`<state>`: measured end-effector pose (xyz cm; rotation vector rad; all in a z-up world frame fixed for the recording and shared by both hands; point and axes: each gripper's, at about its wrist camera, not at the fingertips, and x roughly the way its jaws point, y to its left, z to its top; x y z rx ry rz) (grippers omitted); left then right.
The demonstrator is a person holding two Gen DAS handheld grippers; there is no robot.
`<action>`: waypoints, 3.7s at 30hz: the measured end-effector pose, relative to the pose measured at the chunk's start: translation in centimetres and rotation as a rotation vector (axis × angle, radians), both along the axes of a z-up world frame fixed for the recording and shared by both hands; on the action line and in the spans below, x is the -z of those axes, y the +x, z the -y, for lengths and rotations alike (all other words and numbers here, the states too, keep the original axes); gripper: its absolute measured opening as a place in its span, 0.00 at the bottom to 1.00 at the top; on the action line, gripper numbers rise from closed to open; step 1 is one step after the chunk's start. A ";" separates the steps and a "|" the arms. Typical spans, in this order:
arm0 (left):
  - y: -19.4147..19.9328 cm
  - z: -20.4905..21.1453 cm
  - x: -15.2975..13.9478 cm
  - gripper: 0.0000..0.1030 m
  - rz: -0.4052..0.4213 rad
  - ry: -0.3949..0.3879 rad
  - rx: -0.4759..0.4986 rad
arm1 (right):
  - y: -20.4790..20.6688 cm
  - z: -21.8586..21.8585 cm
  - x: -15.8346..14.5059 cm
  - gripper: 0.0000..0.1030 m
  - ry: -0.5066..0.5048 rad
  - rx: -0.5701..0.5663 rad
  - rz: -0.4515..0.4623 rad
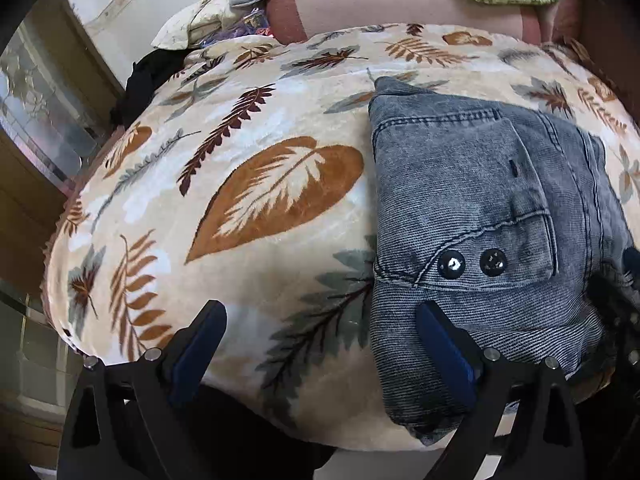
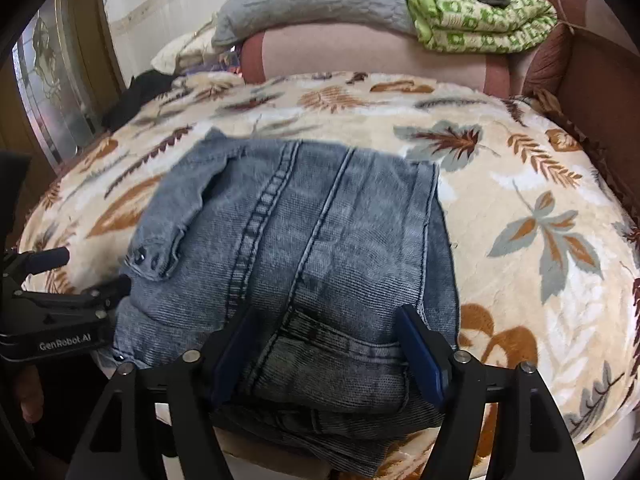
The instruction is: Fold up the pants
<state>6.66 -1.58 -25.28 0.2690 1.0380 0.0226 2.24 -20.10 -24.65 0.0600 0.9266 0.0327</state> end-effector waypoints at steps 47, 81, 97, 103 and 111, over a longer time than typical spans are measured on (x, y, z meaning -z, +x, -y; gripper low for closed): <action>2.0 2.5 -3.3 0.94 0.005 0.066 0.050 | 2.2 0.5 -2.6 0.67 -0.063 0.061 0.028; 0.1 2.0 0.3 0.95 -0.041 0.040 0.015 | 0.7 -0.2 -0.6 0.73 -0.104 0.059 -0.025; 0.1 1.9 0.3 0.96 -0.030 0.027 0.002 | 0.9 0.1 -0.5 0.77 -0.103 0.065 -0.028; 0.1 1.8 0.4 0.96 -0.025 0.018 -0.004 | 0.9 0.0 -0.5 0.77 -0.103 0.064 -0.027; 0.0 1.9 0.4 0.97 -0.017 0.021 -0.006 | 0.9 0.0 -0.6 0.77 -0.107 0.062 -0.021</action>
